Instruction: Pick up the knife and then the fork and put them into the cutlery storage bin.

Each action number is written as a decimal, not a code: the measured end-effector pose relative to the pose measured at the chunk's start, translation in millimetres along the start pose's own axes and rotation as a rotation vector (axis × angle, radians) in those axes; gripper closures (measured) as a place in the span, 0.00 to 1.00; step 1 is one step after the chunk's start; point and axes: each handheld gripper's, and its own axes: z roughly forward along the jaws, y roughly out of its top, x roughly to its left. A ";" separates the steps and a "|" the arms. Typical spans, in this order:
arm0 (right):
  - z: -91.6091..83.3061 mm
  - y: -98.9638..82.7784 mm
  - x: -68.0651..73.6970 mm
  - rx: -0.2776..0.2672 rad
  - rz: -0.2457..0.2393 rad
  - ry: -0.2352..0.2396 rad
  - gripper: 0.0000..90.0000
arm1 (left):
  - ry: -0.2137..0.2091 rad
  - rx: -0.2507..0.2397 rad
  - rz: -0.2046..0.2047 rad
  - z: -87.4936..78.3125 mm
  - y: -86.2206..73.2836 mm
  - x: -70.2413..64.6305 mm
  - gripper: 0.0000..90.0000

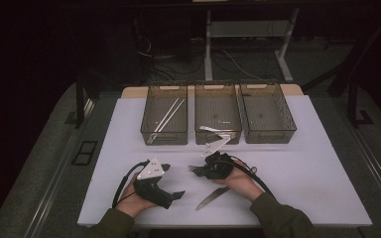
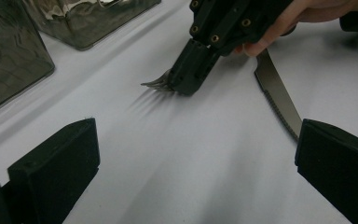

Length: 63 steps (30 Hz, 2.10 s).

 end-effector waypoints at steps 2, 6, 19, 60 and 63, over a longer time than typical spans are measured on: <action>-0.5 1.2 -2.0 0.000 0.008 -0.001 1.00 | 0.000 -0.002 -0.001 -0.4 0.0 -0.1 0.00; -7.2 0.3 -4.1 0.011 0.012 0.014 0.94 | -0.001 -0.001 -0.001 -0.4 -0.1 0.3 0.00; -43.5 12.4 -26.1 0.163 -0.139 -0.020 0.78 | -0.003 -0.001 -0.002 0.1 0.2 -0.3 0.00; -17.0 31.8 -30.3 0.563 -0.434 -0.025 0.95 | -0.008 -0.011 -0.008 0.2 -0.1 -0.5 0.00; -22.7 30.9 -32.6 0.524 -0.407 -0.022 0.95 | -0.007 -0.006 -0.005 0.2 -0.2 -0.3 0.00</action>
